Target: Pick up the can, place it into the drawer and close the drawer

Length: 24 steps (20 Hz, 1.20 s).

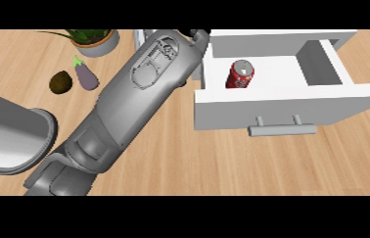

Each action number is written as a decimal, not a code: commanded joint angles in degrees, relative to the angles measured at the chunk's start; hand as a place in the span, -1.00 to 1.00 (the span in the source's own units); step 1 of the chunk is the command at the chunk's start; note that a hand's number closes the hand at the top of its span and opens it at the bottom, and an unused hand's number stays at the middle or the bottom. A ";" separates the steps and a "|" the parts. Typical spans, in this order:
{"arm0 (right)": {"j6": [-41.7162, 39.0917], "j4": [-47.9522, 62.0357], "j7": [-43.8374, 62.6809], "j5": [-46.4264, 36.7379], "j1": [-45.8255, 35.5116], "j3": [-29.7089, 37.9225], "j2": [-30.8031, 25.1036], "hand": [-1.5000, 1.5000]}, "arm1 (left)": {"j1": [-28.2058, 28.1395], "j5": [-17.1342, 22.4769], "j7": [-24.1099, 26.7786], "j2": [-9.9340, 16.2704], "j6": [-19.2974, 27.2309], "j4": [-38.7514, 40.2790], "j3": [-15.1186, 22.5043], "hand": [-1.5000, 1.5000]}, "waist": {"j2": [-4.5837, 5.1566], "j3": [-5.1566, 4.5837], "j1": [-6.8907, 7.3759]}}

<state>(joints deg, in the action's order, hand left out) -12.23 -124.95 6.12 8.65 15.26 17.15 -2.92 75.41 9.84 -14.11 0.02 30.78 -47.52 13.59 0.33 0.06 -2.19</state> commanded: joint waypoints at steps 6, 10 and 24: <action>0.96 -0.95 2.89 -3.08 -2.12 -3.07 0.50 -1.00 | 8.64 5.80 5.10 -0.02 0.18 14.46 1.84 1.00 | 0.37 0.02 -0.89; 1.27 3.10 1.13 -1.50 -4.53 -0.72 -0.44 -1.00 | 10.41 9.56 5.83 -0.02 2.35 15.61 7.33 1.00 | 0.46 0.08 -1.66; 0.97 3.00 2.87 -1.49 -7.31 -1.11 -1.79 -1.00 | 9.74 16.24 12.75 -0.02 3.80 24.06 14.87 1.00 | 0.99 0.10 -3.40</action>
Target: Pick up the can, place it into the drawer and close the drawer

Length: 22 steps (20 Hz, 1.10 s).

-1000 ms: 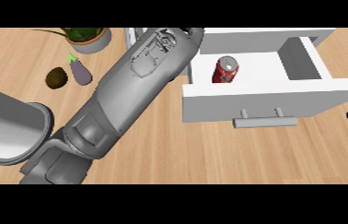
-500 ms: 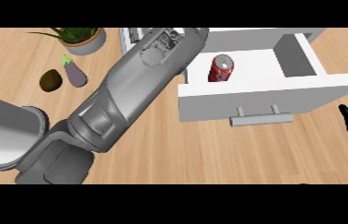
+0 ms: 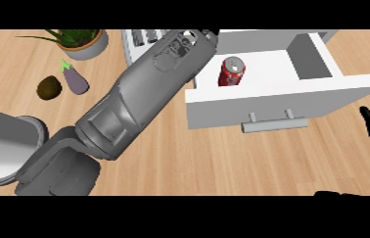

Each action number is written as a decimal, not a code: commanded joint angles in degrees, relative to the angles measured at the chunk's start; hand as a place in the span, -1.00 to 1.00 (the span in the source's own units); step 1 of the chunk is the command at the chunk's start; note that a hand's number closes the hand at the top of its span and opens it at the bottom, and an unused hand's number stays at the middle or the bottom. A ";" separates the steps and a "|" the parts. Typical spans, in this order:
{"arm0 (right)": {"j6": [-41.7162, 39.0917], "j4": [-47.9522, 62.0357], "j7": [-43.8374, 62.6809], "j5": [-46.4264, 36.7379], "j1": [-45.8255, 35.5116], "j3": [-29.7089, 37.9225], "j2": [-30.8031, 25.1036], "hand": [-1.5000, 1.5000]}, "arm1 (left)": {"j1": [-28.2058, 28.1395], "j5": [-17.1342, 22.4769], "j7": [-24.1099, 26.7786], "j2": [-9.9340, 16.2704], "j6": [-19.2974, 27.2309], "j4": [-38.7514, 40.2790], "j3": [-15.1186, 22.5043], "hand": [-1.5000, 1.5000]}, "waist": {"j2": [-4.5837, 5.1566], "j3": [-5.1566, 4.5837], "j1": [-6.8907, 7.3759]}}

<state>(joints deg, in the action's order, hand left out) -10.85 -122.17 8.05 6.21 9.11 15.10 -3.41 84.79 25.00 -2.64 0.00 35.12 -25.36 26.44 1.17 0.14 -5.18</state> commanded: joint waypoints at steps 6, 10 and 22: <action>-0.95 -3.06 0.36 1.49 2.52 -0.01 0.46 -1.00 | -1.75 2.17 3.06 0.00 2.16 3.42 5.45 1.00 | 0.12 0.00 -1.61; -0.09 0.40 -1.33 -2.63 -0.64 -2.25 0.65 -1.00 | -2.67 2.35 6.38 0.00 1.80 5.69 6.44 1.00 | 0.68 0.00 -1.25; -1.62 -0.30 0.13 1.19 -1.88 0.30 -1.79 -1.00 | -3.84 6.09 7.09 0.00 8.07 5.85 8.84 -1.00 | 0.77 0.02 -2.65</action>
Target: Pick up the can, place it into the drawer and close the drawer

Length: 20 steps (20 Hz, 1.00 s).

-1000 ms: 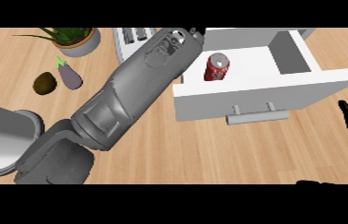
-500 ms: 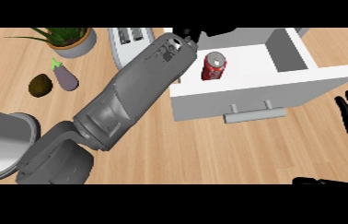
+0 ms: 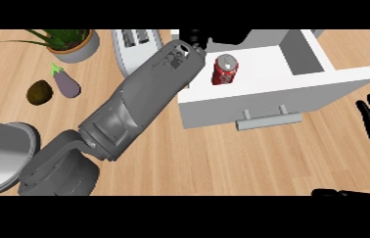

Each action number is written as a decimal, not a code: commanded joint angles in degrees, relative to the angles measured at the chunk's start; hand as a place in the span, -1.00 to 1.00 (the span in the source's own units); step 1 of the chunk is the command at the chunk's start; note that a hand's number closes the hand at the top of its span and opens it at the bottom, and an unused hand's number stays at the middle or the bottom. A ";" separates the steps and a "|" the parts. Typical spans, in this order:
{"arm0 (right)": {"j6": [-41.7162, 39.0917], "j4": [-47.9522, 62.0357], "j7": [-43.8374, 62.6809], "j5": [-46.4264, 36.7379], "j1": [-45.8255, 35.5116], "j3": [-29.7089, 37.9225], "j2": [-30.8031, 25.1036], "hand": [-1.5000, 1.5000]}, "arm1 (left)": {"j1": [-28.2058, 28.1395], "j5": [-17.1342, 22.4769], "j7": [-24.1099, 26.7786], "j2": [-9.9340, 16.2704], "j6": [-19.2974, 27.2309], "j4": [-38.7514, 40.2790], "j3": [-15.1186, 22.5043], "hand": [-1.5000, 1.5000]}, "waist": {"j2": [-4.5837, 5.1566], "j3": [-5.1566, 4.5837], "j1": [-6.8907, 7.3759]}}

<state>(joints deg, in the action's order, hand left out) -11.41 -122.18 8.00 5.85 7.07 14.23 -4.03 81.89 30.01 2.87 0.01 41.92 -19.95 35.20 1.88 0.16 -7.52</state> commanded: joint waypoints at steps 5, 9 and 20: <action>0.82 -2.53 0.45 -2.53 0.17 -0.26 -0.47 -1.00 | -0.24 3.15 1.06 -0.01 1.93 -0.85 0.51 -1.00 | -0.17 -0.04 0.37; 0.67 -5.29 -2.22 -8.67 -0.82 -0.36 -3.44 -1.00 | -1.58 4.87 3.52 -0.01 3.06 -1.13 -0.48 -1.00 | 0.00 -0.11 0.04; 0.47 -4.39 -7.50 -24.38 -4.07 -7.04 -7.34 -1.00 | 0.09 10.77 3.49 -0.01 5.17 -4.34 -0.37 -1.00 | -0.26 -0.06 1.39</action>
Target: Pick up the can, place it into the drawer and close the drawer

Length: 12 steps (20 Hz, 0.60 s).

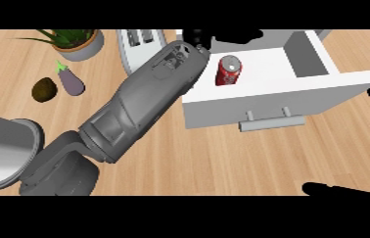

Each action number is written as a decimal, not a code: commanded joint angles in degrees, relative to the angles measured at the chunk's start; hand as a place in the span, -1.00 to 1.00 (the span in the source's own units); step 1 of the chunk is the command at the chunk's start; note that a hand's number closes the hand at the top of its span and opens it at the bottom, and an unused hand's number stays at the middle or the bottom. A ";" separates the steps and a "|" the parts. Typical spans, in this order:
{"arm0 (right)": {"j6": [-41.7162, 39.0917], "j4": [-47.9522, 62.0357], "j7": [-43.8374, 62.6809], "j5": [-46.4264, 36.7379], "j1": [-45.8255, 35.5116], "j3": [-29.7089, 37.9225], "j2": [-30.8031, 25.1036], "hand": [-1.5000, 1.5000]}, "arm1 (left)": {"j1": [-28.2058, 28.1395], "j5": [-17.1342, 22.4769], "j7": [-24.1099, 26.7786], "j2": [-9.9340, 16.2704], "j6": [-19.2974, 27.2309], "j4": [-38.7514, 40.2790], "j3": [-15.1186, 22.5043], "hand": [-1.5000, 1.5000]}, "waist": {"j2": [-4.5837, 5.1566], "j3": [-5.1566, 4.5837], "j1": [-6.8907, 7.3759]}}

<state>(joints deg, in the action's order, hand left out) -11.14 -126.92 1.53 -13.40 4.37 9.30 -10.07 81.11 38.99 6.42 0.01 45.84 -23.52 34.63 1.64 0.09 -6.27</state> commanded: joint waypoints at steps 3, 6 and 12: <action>0.39 1.89 -1.59 -10.75 -3.33 -1.59 -4.63 -1.00 | 1.89 1.76 1.54 -0.01 2.10 -0.39 -0.12 -1.00 | -0.19 -0.01 1.55; 2.73 3.54 -2.01 -20.68 -4.00 -7.85 -4.03 -1.00 | -0.90 2.22 3.17 -0.01 3.23 -1.71 1.04 -1.00 | -0.35 -0.04 2.55; 5.40 8.48 0.17 -34.55 -5.00 -14.29 -4.73 -1.00 | 0.79 1.44 -1.39 -0.01 4.18 -4.09 1.56 -1.00 | -1.53 -0.08 5.37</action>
<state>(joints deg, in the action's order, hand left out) -7.45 -120.10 1.16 -39.61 -1.08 -0.55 -14.75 82.50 40.68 6.57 0.00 48.52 -25.52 35.42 0.70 0.02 -2.13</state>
